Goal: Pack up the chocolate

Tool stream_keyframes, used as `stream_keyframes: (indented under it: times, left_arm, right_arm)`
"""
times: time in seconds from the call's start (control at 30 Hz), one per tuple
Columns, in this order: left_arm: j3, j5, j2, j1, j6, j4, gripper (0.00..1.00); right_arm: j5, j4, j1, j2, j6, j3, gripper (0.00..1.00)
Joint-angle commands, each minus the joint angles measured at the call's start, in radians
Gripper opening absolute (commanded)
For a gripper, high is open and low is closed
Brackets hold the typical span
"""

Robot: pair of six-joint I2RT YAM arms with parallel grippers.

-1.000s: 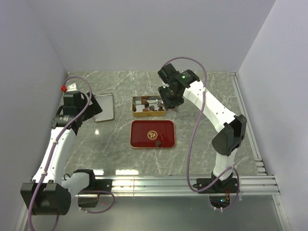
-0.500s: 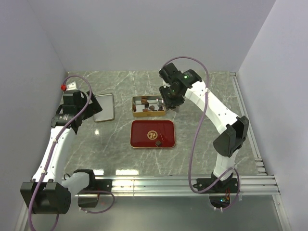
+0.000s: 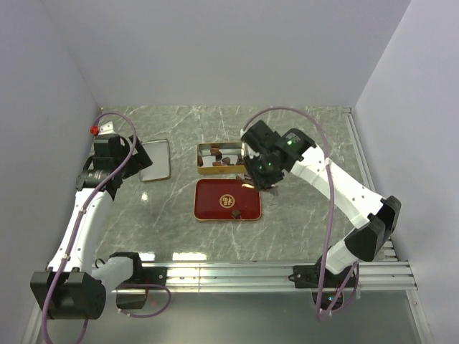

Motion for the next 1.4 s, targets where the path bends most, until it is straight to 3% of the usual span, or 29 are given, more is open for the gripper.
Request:
stream_keyframes:
  times: [0.0, 0.33, 1.37]
  left_arm:
    - [0.021, 0.01, -0.002, 0.005, 0.007, 0.019, 1.0]
    - [-0.002, -0.003, -0.034, 0.005, -0.001, 0.001, 0.99]
    - [-0.002, -0.009, -0.043, 0.005, 0.001, -0.012, 0.99]
  right_arm:
    - [-0.024, 0.005, 0.069, -0.038, 0.037, -0.046, 0.45]
    - [-0.057, 0.02, 0.177, -0.039, 0.058, -0.115, 0.45]
    - [-0.046, 0.054, 0.207, -0.007, 0.012, -0.205, 0.48]
